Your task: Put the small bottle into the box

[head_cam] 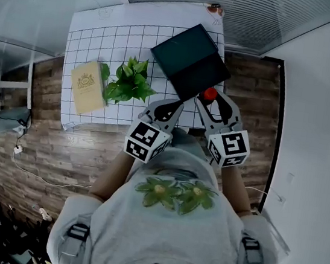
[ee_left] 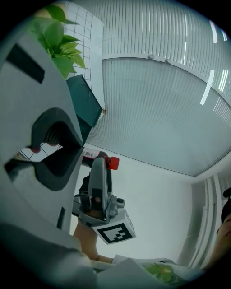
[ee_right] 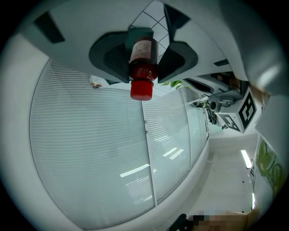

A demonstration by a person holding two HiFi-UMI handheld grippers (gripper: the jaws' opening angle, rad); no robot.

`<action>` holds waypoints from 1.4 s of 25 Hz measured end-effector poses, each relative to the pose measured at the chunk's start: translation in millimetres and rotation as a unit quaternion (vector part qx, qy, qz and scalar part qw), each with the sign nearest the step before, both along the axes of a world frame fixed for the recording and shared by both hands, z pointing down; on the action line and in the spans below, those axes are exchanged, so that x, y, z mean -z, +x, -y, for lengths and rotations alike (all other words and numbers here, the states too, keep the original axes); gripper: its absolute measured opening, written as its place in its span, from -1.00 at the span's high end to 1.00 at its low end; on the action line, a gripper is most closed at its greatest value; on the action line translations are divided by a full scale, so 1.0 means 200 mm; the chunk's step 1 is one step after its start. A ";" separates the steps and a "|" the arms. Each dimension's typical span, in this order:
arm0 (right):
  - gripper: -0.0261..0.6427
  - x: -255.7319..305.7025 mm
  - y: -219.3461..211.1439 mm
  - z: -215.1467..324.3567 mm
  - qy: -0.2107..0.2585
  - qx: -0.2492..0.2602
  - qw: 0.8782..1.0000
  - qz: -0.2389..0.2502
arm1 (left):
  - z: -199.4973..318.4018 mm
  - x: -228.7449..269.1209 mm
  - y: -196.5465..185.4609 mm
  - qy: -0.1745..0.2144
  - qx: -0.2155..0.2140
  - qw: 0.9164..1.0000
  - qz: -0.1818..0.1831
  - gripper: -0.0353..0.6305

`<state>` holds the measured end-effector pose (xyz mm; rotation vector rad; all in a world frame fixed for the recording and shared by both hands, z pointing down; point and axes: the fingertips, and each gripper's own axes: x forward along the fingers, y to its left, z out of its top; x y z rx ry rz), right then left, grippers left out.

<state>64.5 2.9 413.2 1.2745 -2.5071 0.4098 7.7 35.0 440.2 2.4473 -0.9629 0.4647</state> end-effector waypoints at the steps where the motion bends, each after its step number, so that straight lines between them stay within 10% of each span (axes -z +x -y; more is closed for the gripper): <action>1: 0.33 0.00 0.00 0.01 -0.001 -0.004 1.000 0.000 | 0.00 0.00 0.01 -0.003 -0.007 1.000 -0.001 0.87; 35: 0.33 -0.05 0.08 0.36 0.000 -0.018 0.999 -0.028 | 0.30 -0.04 0.07 -0.001 -0.044 0.999 -0.006 0.87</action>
